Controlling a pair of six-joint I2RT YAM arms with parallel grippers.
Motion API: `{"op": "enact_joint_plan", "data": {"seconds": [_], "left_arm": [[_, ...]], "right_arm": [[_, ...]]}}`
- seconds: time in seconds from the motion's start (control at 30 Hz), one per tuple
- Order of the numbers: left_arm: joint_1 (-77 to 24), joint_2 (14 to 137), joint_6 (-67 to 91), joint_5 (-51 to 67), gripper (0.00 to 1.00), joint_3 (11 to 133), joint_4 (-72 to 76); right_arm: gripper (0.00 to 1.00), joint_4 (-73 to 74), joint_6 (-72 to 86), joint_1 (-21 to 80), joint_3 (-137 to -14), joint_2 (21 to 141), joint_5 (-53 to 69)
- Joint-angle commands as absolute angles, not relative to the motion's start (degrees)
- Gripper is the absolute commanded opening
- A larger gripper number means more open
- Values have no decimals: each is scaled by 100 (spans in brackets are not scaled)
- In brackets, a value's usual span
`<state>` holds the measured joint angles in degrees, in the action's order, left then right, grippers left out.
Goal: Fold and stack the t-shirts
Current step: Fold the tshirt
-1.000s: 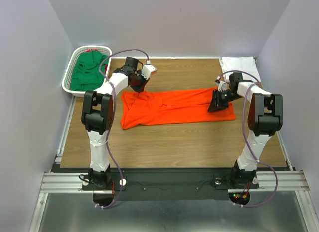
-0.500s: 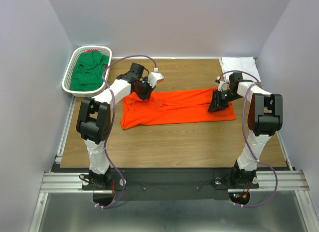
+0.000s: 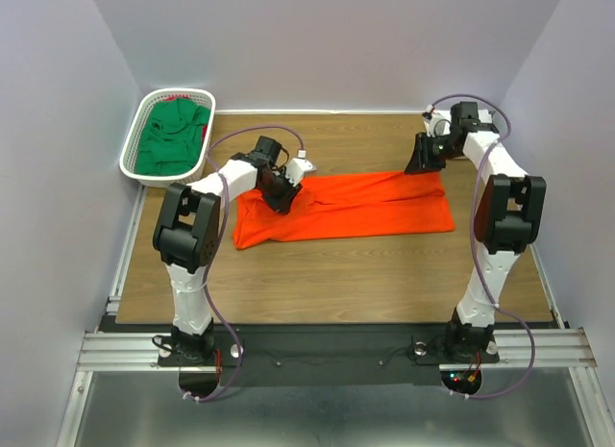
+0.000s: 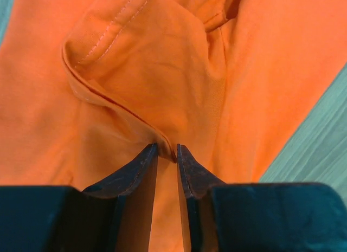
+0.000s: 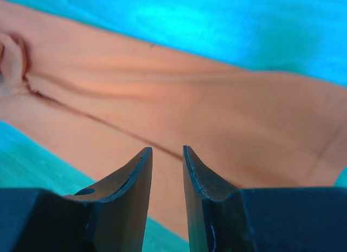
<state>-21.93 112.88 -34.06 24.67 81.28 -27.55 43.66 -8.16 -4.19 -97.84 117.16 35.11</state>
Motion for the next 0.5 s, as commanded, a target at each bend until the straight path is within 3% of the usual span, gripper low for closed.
{"op": "enact_joint_plan", "data": {"seconds": [0.0, 0.2, 0.47], "left_arm": [[-2074, 10549, -2745, 2988, 35, 7692, -2453], [-2022, 9765, -1908, 2883, 40, 7138, -2171], [-1934, 10361, -1292, 2391, 27, 6924, -2004]], "right_arm": [[35, 4430, -1001, -457, -10248, 12294, 3270], [32, 4430, -1300, -457, -10109, 12875, 2831], [26, 4596, -1432, -510, -8484, 11928, 2382]]}}
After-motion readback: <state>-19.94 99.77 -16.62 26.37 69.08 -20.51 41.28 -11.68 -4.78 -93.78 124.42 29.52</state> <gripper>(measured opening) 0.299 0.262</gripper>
